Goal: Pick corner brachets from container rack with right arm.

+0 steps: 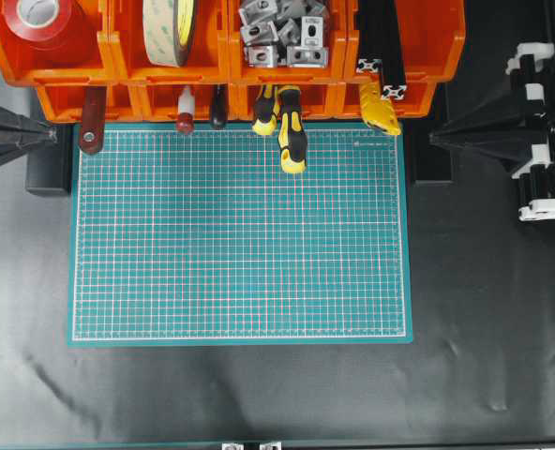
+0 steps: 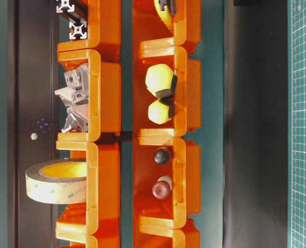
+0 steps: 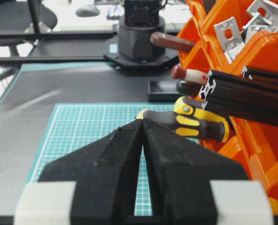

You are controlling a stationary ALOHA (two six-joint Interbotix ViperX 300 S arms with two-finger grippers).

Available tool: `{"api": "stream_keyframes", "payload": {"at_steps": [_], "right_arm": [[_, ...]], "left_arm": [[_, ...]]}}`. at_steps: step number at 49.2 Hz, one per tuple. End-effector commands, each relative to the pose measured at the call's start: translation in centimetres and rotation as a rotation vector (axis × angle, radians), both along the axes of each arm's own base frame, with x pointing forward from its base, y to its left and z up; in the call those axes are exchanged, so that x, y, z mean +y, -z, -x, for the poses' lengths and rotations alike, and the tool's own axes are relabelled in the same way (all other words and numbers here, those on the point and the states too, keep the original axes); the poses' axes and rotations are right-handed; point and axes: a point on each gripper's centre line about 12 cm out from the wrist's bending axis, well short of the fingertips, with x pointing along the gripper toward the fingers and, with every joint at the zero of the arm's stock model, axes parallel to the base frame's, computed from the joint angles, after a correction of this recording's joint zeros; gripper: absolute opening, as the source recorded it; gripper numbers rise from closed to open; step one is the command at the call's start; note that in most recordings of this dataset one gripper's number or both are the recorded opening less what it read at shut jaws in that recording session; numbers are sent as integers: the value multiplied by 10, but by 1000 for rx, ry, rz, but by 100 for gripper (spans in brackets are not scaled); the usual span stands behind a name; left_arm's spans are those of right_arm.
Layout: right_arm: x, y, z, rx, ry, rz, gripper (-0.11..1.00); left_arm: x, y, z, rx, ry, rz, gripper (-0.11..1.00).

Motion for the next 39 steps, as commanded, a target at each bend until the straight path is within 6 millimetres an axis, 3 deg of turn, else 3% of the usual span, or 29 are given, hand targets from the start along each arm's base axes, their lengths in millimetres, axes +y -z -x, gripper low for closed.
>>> {"api": "stream_keyframes", "payload": {"at_steps": [1, 4, 6, 15, 39], "right_arm": [[0, -8, -2, -25, 3, -23, 2], [0, -13, -2, -26, 4, -32, 4], [0, -17, -2, -9, 5, -46, 0], [0, -43, -1, 121, 16, -107, -1], [-1, -166, 0, 519, 48, -116, -1]], "left_arm": [[-3, -11, -3, -1, 17, -7, 6], [-3, -16, -5, 29, 18, 15, 3], [-3, -19, -6, 53, 19, 26, 0], [-5, -30, -5, 157, 24, 34, 0], [-6, -34, 4, 256, 22, 86, 0]]}}
